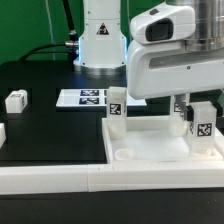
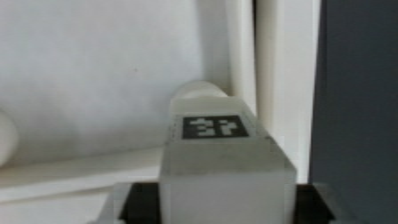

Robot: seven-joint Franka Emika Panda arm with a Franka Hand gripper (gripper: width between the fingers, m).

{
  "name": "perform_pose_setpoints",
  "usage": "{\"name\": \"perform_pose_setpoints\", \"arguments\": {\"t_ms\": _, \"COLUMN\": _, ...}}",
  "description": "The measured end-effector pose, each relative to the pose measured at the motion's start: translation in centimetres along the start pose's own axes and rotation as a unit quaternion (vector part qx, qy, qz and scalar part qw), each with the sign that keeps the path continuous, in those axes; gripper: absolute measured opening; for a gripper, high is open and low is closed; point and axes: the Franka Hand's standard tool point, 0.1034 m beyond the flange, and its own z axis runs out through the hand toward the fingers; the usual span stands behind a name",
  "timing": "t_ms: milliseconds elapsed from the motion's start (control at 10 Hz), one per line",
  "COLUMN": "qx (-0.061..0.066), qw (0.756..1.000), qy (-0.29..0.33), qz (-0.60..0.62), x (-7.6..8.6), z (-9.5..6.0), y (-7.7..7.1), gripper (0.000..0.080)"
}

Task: Assemble square table

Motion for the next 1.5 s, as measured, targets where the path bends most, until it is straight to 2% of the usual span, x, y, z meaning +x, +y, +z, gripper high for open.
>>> {"name": "perform_pose_setpoints", "arguments": {"t_ms": 400, "qx": 0.002, "qw": 0.989, "qy": 0.003, "qz": 0.145, "x": 0.0, "z": 0.1, "y": -0.1, "gripper": 0.0291}}
{"name": "perform_pose_setpoints", "arguments": {"t_ms": 500, "qx": 0.011, "qw": 0.968, "qy": 0.027, "qz": 0.248, "x": 0.2, "z": 0.2, "y": -0.4, "gripper": 0.0291}}
{"name": "perform_pose_setpoints", "arguments": {"t_ms": 600, "qx": 0.025, "qw": 0.94, "qy": 0.04, "qz": 0.338, "x": 0.0, "z": 0.2, "y": -0.4, "gripper": 0.0291}}
{"name": "perform_pose_setpoints", "arguments": {"t_ms": 700, "qx": 0.038, "qw": 0.913, "qy": 0.04, "qz": 0.404, "x": -0.1, "z": 0.2, "y": -0.2, "gripper": 0.0291}}
{"name": "perform_pose_setpoints", "arguments": {"t_ms": 800, "qx": 0.045, "qw": 0.888, "qy": 0.035, "qz": 0.457, "x": -0.1, "z": 0.2, "y": -0.1, "gripper": 0.0291}}
{"name": "perform_pose_setpoints", "arguments": {"t_ms": 1000, "qx": 0.051, "qw": 0.841, "qy": 0.028, "qz": 0.538, "x": -0.1, "z": 0.2, "y": -0.1, "gripper": 0.0291}}
{"name": "perform_pose_setpoints", "arguments": {"t_ms": 1200, "qx": 0.05, "qw": 0.8, "qy": 0.02, "qz": 0.598, "x": -0.3, "z": 0.3, "y": -0.8, "gripper": 0.0291}}
{"name": "perform_pose_setpoints", "arguments": {"t_ms": 1300, "qx": 0.05, "qw": 0.803, "qy": 0.019, "qz": 0.593, "x": -0.4, "z": 0.4, "y": -1.3, "gripper": 0.0392}}
{"name": "perform_pose_setpoints", "arguments": {"t_ms": 1400, "qx": 0.049, "qw": 0.814, "qy": 0.02, "qz": 0.578, "x": -0.4, "z": 0.4, "y": -1.2, "gripper": 0.0392}}
{"name": "perform_pose_setpoints", "arguments": {"t_ms": 1500, "qx": 0.047, "qw": 0.824, "qy": 0.024, "qz": 0.564, "x": -0.4, "z": 0.5, "y": -1.2, "gripper": 0.0531}}
